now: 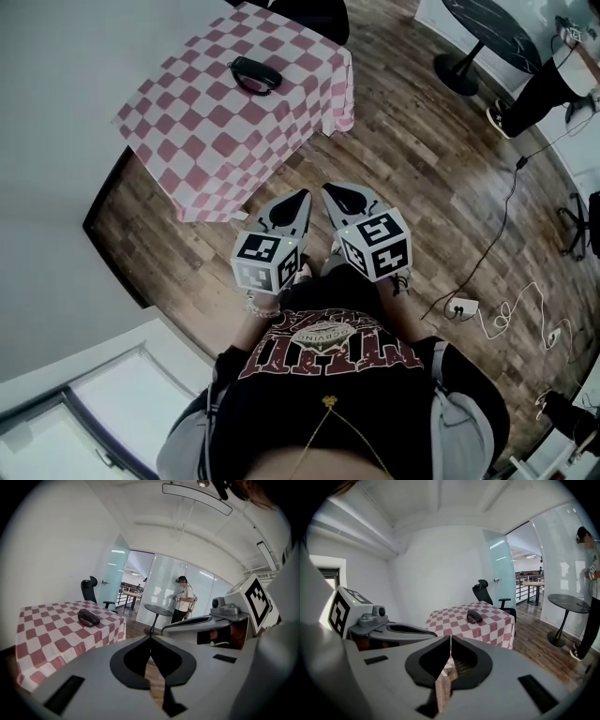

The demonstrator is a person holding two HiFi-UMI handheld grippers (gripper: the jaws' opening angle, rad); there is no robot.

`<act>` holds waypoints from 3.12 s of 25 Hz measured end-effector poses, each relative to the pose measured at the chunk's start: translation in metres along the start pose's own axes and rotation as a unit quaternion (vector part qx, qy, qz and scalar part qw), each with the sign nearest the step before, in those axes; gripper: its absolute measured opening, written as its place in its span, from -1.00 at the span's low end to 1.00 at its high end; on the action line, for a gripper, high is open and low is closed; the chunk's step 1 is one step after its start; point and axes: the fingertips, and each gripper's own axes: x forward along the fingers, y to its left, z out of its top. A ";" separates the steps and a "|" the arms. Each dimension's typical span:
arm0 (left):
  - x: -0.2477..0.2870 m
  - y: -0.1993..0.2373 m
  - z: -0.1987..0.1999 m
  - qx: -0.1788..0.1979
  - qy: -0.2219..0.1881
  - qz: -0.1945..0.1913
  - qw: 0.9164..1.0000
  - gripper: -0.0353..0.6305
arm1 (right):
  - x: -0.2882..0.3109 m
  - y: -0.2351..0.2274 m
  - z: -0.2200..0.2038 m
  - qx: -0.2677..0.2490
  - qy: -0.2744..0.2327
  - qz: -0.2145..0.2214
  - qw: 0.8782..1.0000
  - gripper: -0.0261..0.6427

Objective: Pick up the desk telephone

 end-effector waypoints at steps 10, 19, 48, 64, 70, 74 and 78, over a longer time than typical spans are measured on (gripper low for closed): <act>0.052 0.000 0.026 -0.009 -0.005 0.045 0.999 -0.87 | 0.008 -0.056 0.024 -0.017 0.000 0.041 0.999 -0.86; 0.070 0.002 0.020 -0.024 0.003 0.077 0.997 -0.87 | 0.017 -0.078 0.026 -0.018 0.004 0.063 0.998 -0.86; 0.160 0.131 0.094 -0.008 0.007 0.029 1.000 -0.87 | 0.150 -0.132 0.104 -0.025 0.009 0.037 0.999 -0.86; 0.150 0.199 0.092 -0.031 0.016 0.056 0.998 -0.87 | 0.212 -0.114 0.115 -0.019 0.026 0.055 0.998 -0.86; 0.156 0.217 0.095 -0.044 0.016 0.070 0.996 -0.87 | 0.232 -0.119 0.123 -0.022 0.033 0.068 0.997 -0.86; 0.170 0.235 0.108 -0.046 0.015 0.080 0.996 -0.87 | 0.251 -0.129 0.136 -0.027 0.035 0.077 0.996 -0.86; 0.189 0.252 0.124 -0.050 0.008 0.090 0.995 -0.87 | 0.270 -0.146 0.151 -0.032 0.036 0.086 0.995 -0.86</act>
